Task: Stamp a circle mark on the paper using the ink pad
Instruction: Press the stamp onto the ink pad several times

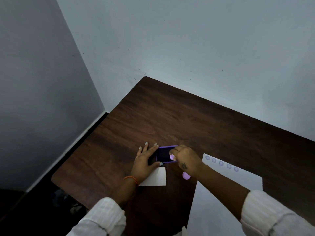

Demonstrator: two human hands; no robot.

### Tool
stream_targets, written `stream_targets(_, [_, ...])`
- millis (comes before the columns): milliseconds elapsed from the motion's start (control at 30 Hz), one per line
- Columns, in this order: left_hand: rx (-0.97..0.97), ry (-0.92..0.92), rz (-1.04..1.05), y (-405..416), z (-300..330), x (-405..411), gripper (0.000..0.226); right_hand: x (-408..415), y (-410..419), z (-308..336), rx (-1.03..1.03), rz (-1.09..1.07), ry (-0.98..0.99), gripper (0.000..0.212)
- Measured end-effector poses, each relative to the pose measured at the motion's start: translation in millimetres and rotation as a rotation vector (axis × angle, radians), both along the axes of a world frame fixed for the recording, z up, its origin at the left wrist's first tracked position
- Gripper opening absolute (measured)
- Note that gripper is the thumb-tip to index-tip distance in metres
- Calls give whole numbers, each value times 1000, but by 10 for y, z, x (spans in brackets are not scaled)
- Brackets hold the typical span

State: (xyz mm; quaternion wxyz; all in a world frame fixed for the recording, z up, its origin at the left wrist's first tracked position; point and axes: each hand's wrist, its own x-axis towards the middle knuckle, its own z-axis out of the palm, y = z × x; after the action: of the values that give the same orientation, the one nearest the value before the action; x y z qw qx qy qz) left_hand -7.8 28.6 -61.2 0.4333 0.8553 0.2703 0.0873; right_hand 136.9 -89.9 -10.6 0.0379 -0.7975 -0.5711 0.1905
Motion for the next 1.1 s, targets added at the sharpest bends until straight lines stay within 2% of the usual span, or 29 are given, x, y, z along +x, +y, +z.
stream_targets(133, [2, -7, -3, 6, 0, 0, 68, -44, 5, 18, 138, -292, 202, 18])
stream_targets(200, [5, -2, -5, 1, 1, -9, 68, 23, -1, 99, 178, -352, 280, 17])
stream_targets(267, [-7, -10, -3, 6, -5, -8, 67, 65, -34, 140, 193, -313, 260, 17])
stream_targets(367, [-5, -9, 0, 4, -6, 1, 67, -7, -61, 93, 67, -180, 113, 23])
stream_targets(433, [-7, -7, 2, 6, -16, -3, 67, -45, -59, 50, 59, -139, 58, 23])
stream_targets(567, [-1, -16, 1, 9, -36, 0, 67, -26, -39, 14, 76, -196, 47, 19])
stream_targets(700, [-13, -26, 7, 12, -43, -4, 67, -35, -61, 28, -25, -22, -55, 32])
stream_targets(767, [-15, -32, 2, 12, -52, 0, 67, -11, -74, 42, -3, -9, -37, 31])
stream_targets(900, [-8, -12, -17, 17, -59, -1, 76, 37, -8, 198, 70, -208, 106, 19])
stream_targets(967, [-5, -16, -18, 27, -55, -7, 83, 22, 51, 275, 104, -257, 111, 16])
stream_targets(1100, [-11, -32, -12, 30, -79, -11, 85, -230, 157, 170, 111, -135, 164, 20])
